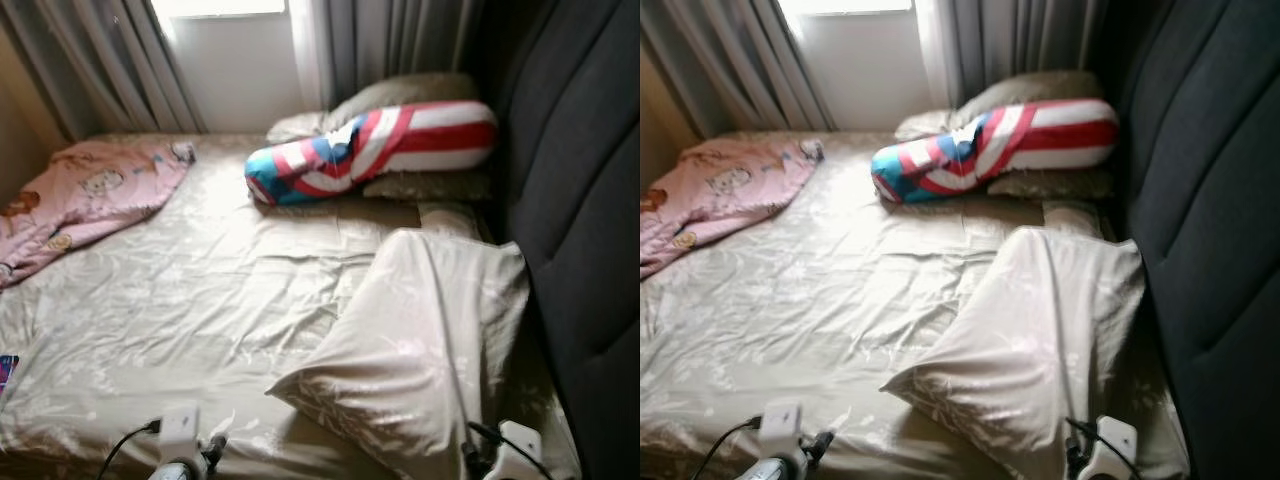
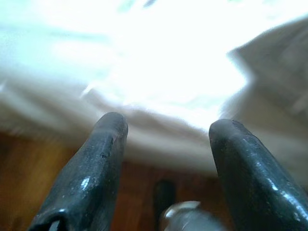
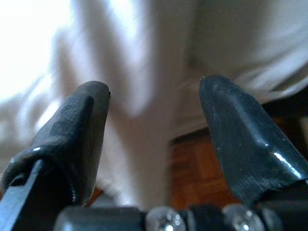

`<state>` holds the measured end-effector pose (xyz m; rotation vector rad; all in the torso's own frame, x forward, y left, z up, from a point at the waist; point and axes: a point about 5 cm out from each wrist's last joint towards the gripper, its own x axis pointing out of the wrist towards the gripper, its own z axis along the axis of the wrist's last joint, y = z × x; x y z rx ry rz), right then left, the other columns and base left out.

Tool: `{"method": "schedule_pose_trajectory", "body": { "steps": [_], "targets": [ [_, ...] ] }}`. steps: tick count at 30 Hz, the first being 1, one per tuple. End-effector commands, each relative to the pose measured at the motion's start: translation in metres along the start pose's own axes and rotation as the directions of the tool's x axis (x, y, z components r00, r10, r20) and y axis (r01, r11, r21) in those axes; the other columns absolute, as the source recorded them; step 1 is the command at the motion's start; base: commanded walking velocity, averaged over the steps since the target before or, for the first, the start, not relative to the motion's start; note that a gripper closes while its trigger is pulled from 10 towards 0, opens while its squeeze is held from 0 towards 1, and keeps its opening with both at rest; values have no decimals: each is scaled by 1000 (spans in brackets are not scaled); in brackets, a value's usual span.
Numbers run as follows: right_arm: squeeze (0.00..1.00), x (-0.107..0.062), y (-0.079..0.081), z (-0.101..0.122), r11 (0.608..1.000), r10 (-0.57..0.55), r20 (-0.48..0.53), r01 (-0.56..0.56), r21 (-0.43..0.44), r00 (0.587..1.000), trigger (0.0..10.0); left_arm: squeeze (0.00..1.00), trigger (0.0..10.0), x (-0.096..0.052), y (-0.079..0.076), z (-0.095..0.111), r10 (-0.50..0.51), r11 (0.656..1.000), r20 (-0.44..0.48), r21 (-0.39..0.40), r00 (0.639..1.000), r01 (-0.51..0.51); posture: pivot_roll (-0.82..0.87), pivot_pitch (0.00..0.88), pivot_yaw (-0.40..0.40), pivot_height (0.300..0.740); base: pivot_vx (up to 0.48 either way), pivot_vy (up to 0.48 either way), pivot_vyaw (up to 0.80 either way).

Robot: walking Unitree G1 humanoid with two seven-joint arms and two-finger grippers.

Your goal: Clean up the room

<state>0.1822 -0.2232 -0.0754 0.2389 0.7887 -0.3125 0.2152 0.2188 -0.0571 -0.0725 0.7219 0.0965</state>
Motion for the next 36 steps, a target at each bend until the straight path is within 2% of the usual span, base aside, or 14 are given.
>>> {"method": "schedule_pose_trajectory", "body": {
  "steps": [1,4,6,8,11,15,18,27,33,36],
  "targets": [
    [0,5,21,18,999,39,79,-40,13,996,10000,0,10000,-2,13,3,32,999,18,-15,999,-32,-13,0,10,740,0,0,0],
    [0,9,36,42,998,64,169,-66,8,984,10000,0,10000,2,12,19,23,1000,79,-16,997,-21,-8,0,10,740,0,0,0],
    [0,9,37,46,997,73,191,-76,6,979,10000,0,10000,3,10,27,15,1000,111,-13,994,-13,-7,0,13,740,0,0,0],
    [0,9,43,58,994,103,265,-107,2,959,10000,0,10000,6,5,50,-11,1000,220,-11,975,13,-8,0,16,740,0,0,0],
    [0,8,50,65,989,143,304,-148,-9,942,10000,0,10000,7,2,62,-33,999,279,-4,960,36,-21,0,18,740,0,0,0],
    [0,7,54,66,988,155,311,-155,-23,938,10000,0,10000,7,-7,69,-50,999,319,4,946,52,-14,0,10,740,0,0,0],
    [0,8,51,63,992,123,294,-118,-35,948,10000,0,10000,7,-10,75,-52,998,364,-5,930,58,-22,0,6,740,0,0,0],
    [0,4,48,53,995,102,316,-100,-21,943,10000,0,10000,6,-10,73,-70,998,363,30,929,63,-33,0,30,691,0,0,0],
    [0,5,47,52,995,97,305,-92,-30,947,10000,0,10000,5,-12,81,-85,996,394,45,915,74,-3,16,32,691,0,0,0],
    [0,6,51,48,995,103,265,-98,-34,959,10000,0,10000,3,-8,79,-76,997,405,39,911,66,8,27,33,686,0,0,0]
  ]
}}
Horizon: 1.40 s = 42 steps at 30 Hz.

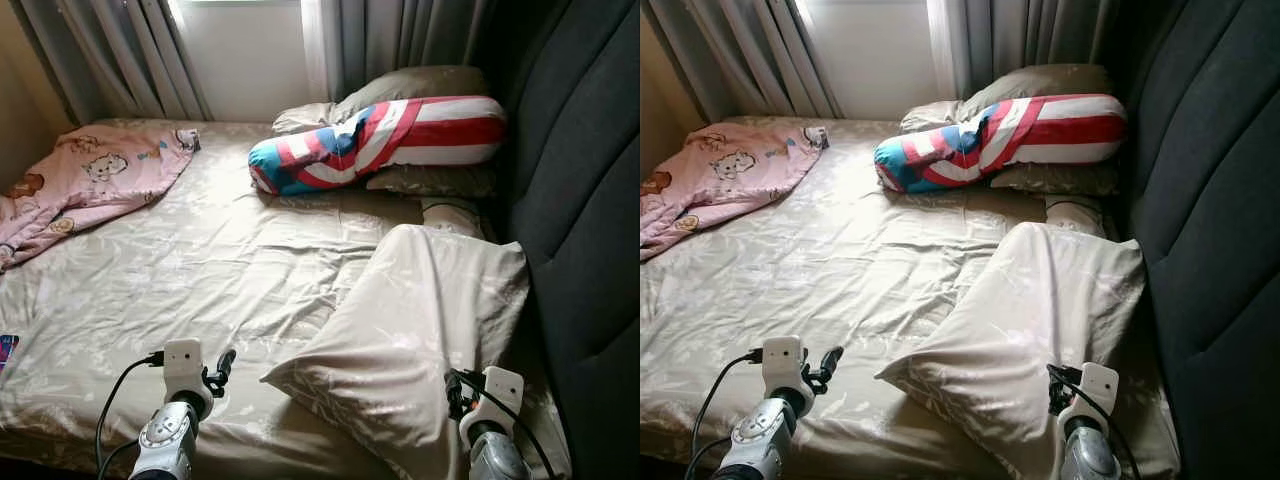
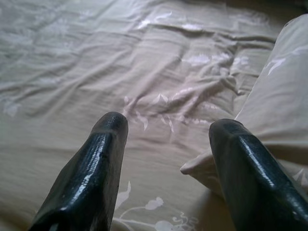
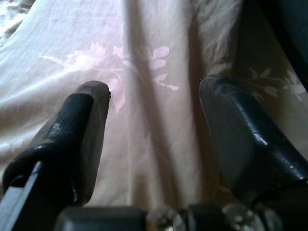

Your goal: Clean up the room

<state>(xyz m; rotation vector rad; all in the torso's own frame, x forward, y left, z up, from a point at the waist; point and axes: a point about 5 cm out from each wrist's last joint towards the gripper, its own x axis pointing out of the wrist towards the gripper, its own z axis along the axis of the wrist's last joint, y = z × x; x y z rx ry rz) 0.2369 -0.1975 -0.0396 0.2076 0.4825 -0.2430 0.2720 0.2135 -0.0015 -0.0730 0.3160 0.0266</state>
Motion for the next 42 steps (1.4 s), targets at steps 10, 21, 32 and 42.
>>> {"method": "schedule_pose_trajectory", "body": {
  "steps": [10,21,32,42],
  "targets": [
    [0,4,12,6,999,32,5,-32,-19,999,10000,0,10000,2,4,10,-4,1000,45,21,999,3,10,42,25,658,0,0,0],
    [1000,15,14,22,997,15,-14,-14,78,1000,10000,0,10000,1,1,14,-59,997,67,45,996,56,18,95,53,658,0,0,0],
    [1000,22,36,33,992,99,-24,-97,77,995,10000,0,10000,-4,17,35,-88,992,149,107,985,72,92,156,84,658,0,0,0],
    [0,27,30,47,998,30,-14,-29,48,999,10000,0,10000,-15,20,58,-128,983,218,158,967,95,151,224,119,658,0,0,0]
  ]
}}
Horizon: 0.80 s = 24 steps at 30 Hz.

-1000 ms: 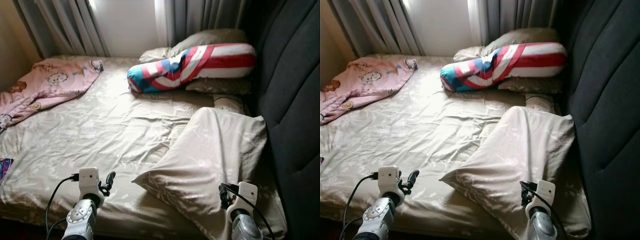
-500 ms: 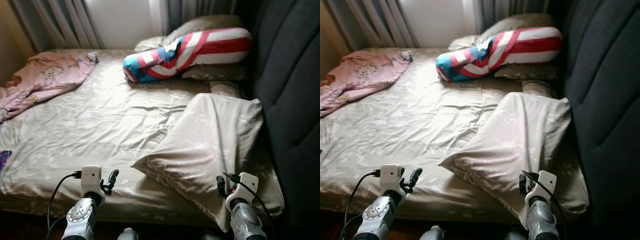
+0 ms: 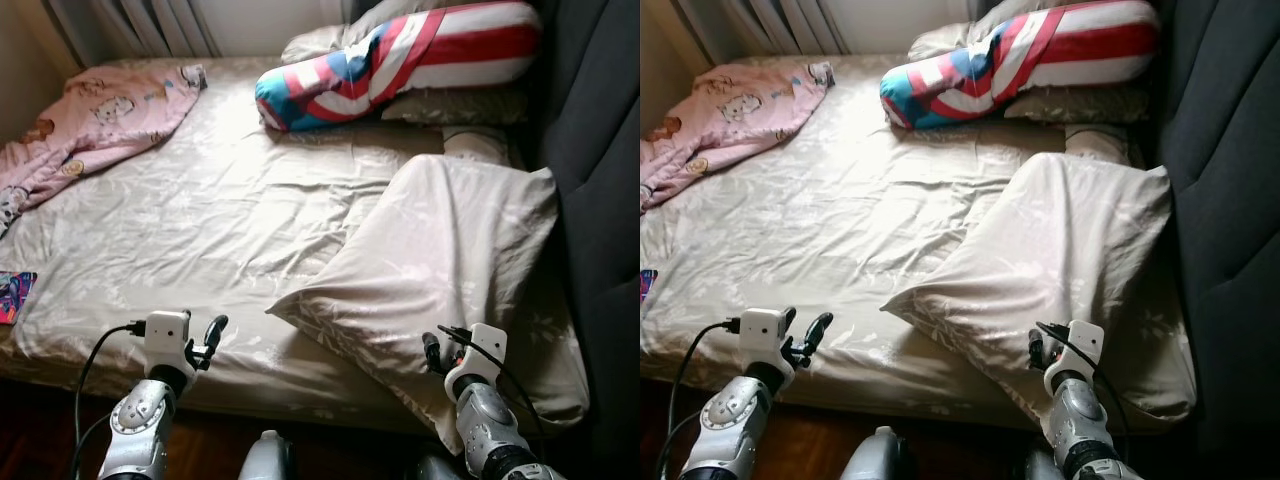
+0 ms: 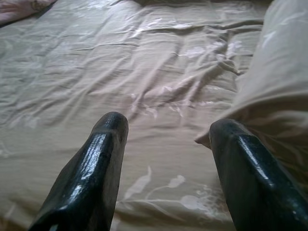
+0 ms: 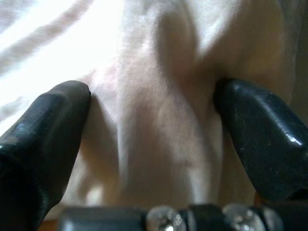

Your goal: Clean up the room

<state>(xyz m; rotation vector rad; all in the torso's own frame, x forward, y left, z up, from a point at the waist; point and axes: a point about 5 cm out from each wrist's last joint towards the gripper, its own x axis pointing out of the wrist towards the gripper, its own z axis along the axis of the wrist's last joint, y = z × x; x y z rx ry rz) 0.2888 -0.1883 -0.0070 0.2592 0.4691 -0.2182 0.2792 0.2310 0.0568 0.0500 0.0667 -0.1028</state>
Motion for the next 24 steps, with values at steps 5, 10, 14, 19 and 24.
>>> {"method": "schedule_pose_trajectory", "body": {
  "steps": [5,10,14,19,24],
  "targets": [
    [0,2,-5,2,998,-63,-27,63,-9,998,10000,0,10000,-6,7,9,-7,1000,-3,14,1000,7,162,263,126,658,0,0,0],
    [0,0,-11,-3,994,-111,-53,110,-13,992,10000,0,10000,-12,4,15,-23,1000,0,12,1000,23,168,291,127,658,0,0,0],
    [0,-2,-13,-10,990,-143,-90,144,9,986,10000,0,10000,-15,3,16,-27,1000,-5,9,1000,27,165,294,123,658,0,0,0],
    [0,-5,-15,-17,983,-179,-113,181,10,977,10000,0,10000,-16,2,18,-26,1000,-13,5,1000,26,155,297,117,658,0,0,0],
    [0,-15,-20,-41,973,-229,-195,232,-6,954,10000,0,10000,-17,0,19,-30,1000,-29,-1,999,30,140,298,116,658,0,0,0]
  ]
}}
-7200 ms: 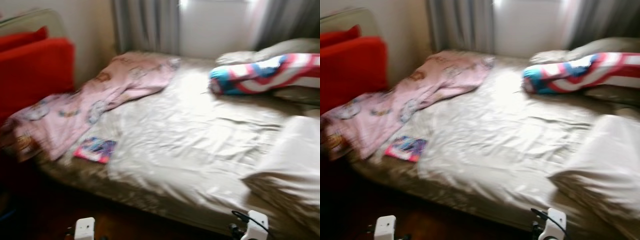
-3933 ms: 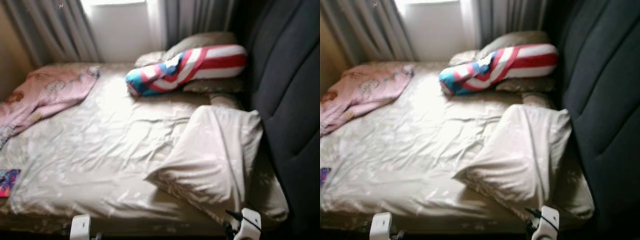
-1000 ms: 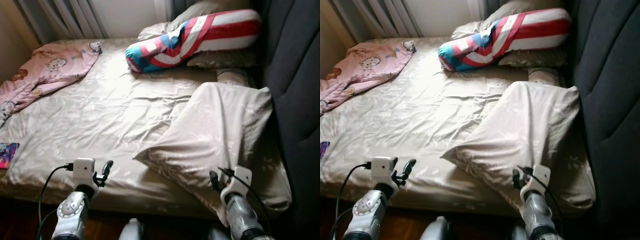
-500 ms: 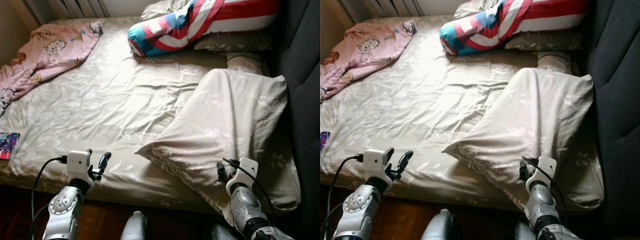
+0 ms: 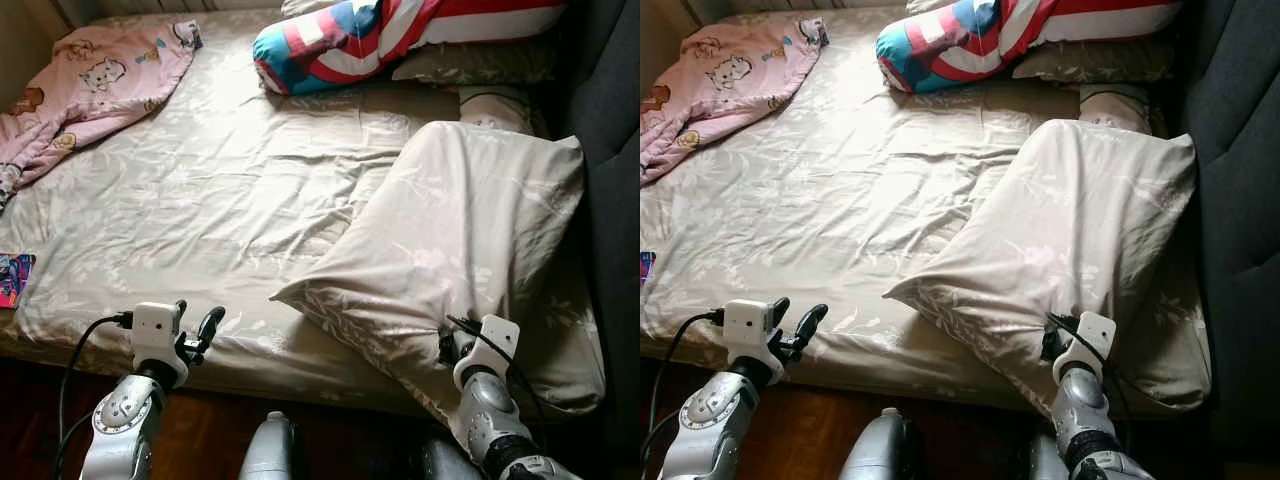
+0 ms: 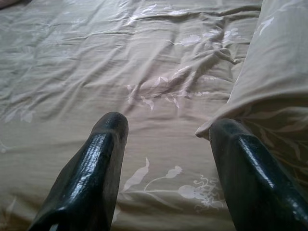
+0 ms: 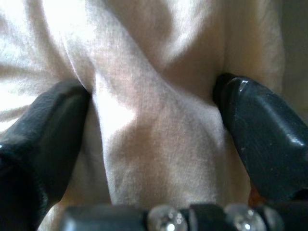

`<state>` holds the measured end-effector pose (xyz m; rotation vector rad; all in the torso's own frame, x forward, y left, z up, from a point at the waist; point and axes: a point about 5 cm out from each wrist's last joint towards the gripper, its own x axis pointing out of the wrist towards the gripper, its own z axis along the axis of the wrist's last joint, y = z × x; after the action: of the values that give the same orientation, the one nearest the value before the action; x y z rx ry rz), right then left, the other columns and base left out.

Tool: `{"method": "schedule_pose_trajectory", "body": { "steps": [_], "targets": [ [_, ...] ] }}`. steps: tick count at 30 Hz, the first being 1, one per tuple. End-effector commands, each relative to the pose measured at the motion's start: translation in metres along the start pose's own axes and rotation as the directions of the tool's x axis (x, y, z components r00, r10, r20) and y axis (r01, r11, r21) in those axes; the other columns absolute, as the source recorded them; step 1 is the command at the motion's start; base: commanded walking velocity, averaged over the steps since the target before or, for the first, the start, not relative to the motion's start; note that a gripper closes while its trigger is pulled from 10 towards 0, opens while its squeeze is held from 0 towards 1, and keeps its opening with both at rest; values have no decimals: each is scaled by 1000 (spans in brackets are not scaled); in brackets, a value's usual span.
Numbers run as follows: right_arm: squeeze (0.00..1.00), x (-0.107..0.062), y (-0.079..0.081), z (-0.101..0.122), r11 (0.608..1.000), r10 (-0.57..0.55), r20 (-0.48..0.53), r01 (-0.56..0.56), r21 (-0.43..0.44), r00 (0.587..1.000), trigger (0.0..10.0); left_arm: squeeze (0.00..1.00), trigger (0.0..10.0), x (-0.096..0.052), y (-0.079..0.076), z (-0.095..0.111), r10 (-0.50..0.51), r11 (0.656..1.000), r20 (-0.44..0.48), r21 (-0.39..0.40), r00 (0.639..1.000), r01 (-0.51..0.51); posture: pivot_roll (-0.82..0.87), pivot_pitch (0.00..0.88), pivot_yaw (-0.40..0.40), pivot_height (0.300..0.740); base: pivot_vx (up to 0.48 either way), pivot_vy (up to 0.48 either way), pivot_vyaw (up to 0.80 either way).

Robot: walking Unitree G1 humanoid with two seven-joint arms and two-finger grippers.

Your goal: Clean up the room

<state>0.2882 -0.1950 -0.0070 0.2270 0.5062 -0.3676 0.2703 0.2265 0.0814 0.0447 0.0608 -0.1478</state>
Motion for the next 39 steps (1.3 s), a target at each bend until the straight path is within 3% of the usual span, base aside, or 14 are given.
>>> {"method": "schedule_pose_trajectory", "body": {
  "steps": [1,9,11,12,13,15,27,34,39],
  "targets": [
    [0,-14,-17,-47,996,-91,-191,92,-3,977,10000,0,10000,-7,3,-5,14,1000,-39,0,999,-14,139,298,116,658,0,0,0],
    [0,-18,-21,-57,991,-130,-219,133,-1,967,10000,0,10000,-3,-2,-4,4,1000,-39,-2,999,-4,129,288,111,658,0,0,0],
    [0,-16,-18,-51,992,-112,-178,119,33,978,10000,0,10000,-2,-2,-4,3,1000,-38,-2,999,-3,123,284,109,658,0,0,0],
    [0,-14,-14,-40,993,-84,-104,91,69,991,10000,0,10000,-1,-2,-4,4,1000,-38,-2,999,-4,120,279,108,658,0,0,0],
    [0,-11,-4,-17,998,-23,57,20,62,998,10000,0,10000,1,-3,-4,4,1000,-37,-3,999,-4,112,274,106,658,0,0,0],
    [0,-10,1,-8,998,2,117,-10,62,993,10000,0,10000,3,-4,-4,2,1000,-37,-4,999,-2,101,267,103,658,0,0,0],
    [0,-21,-12,-6,996,-46,249,27,81,967,10000,0,10000,8,-8,-4,-8,1000,-38,-4,999,8,85,253,98,658,0,0,0],
    [0,-31,-13,-29,997,-12,185,-3,81,983,10000,0,10000,10,-9,-4,-14,1000,-38,-1,999,14,78,252,97,658,0,0,0],
    [0,-31,1,-38,963,139,131,-165,214,982,10000,0,10000,9,-9,-2,-23,1000,-31,12,999,23,93,261,105,658,0,0,0]
  ]
}}
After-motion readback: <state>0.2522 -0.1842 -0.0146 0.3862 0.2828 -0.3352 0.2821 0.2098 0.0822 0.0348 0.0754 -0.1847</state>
